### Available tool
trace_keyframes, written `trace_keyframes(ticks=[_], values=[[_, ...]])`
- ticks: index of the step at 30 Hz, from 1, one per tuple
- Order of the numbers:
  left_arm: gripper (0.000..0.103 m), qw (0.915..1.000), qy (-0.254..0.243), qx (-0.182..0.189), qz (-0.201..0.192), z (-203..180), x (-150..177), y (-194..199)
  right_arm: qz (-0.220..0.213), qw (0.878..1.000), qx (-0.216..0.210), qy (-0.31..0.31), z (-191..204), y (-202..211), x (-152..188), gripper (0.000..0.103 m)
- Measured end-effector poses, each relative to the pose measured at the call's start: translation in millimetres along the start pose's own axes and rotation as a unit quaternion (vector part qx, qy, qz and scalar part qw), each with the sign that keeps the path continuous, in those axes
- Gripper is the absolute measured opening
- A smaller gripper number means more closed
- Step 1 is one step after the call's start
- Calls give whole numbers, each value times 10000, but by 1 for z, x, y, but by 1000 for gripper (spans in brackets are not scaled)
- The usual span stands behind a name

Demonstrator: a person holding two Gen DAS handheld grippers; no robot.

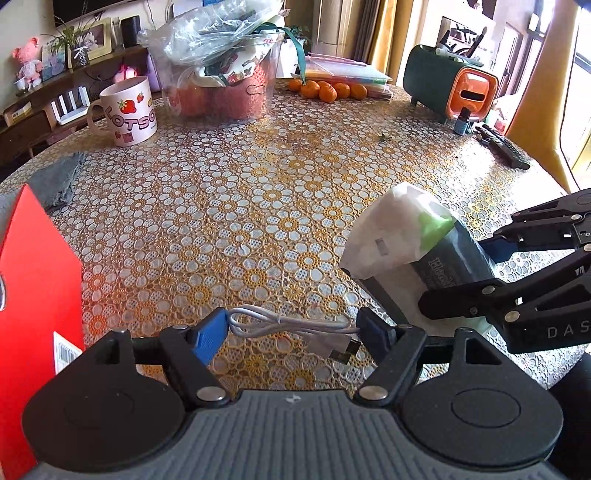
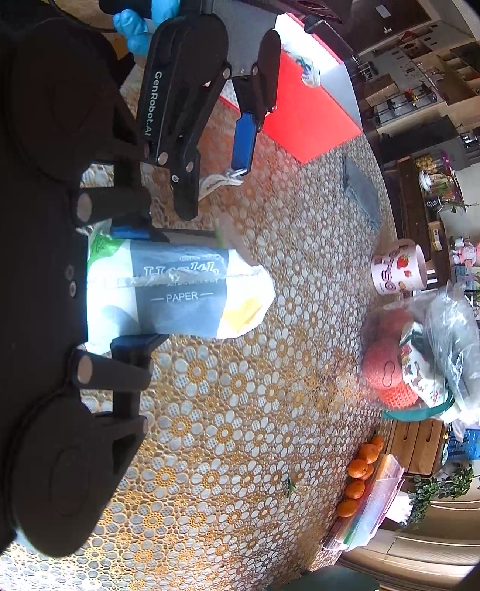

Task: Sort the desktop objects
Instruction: 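Lift the tissue pack and cable and carry them over the red shoebox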

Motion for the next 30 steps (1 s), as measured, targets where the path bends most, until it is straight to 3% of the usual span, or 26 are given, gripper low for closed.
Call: trace_keyframes(ticks=[18,30], values=[[76,9972,332,-78,-663,48,10,133,-410,9969,-511,427,88,69,-22,45],[76,9914,556,-590,-1025,109,19,189,-665,9897,-717,1047,169,75,-61,45]])
Point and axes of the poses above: each gripper's, at about its wrist camera, not at the fingertips, and y roughly against the way its jaws point, z to its left, x to its underside, the point moved 4 cm from there along -y, roughly the way its jaws point, and after that the axes turned 3 degrees about -z, right-handed, at the moved point
